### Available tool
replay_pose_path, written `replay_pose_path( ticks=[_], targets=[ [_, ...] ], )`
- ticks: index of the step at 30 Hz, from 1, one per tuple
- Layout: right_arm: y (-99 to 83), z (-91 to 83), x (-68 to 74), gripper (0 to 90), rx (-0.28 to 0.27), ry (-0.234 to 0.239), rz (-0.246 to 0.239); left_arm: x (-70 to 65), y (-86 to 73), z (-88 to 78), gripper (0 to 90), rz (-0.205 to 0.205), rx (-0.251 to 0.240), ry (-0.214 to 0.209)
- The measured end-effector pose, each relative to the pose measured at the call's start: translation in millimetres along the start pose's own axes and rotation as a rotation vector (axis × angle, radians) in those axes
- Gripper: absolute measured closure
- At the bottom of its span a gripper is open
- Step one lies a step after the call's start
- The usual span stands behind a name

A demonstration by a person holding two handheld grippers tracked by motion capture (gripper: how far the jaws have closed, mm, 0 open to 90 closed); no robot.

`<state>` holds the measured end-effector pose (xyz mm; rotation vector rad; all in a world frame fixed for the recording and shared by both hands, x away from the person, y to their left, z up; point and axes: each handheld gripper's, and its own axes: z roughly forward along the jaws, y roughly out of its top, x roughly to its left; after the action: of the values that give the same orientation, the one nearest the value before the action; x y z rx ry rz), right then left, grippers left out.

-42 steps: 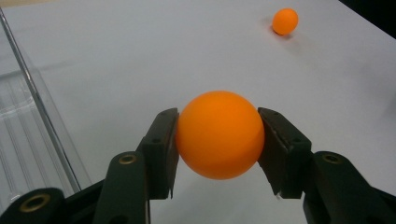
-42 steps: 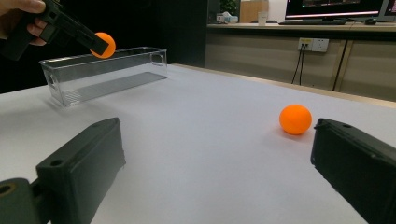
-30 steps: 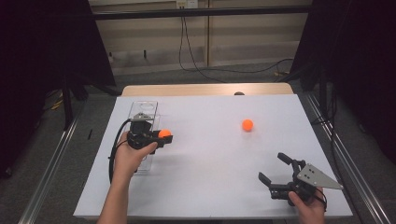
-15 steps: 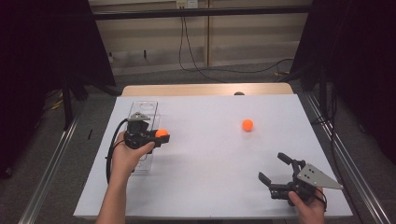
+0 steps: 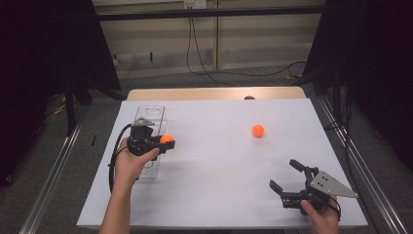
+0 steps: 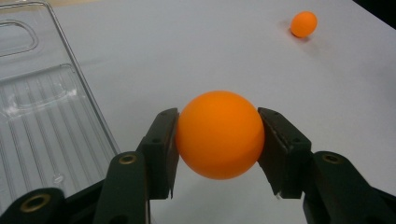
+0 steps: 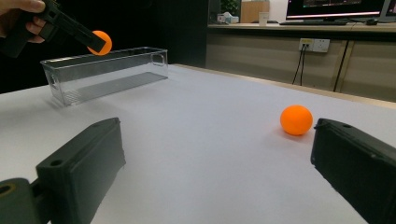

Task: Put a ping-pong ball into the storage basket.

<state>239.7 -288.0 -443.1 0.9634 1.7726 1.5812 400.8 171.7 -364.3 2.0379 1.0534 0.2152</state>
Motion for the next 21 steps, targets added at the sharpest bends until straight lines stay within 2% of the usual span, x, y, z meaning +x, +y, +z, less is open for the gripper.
replay_pose_path(
  ticks=[4,8,21],
  targets=[
    [-0.1,0.3,0.1,2.1,0.000,0.000,0.002,0.4,-0.3,-0.8,51.0,-0.011,0.000,0.002],
    [0.0,-0.1,0.2,2.1,0.000,0.001,0.003,1.9,-0.3,-1.9,51.0,-0.003,0.000,0.006],
    [-0.1,0.2,0.2,2.1,0.000,0.002,0.002,5.0,-1.2,-4.6,50.9,-0.011,-0.004,0.015]
  ],
)
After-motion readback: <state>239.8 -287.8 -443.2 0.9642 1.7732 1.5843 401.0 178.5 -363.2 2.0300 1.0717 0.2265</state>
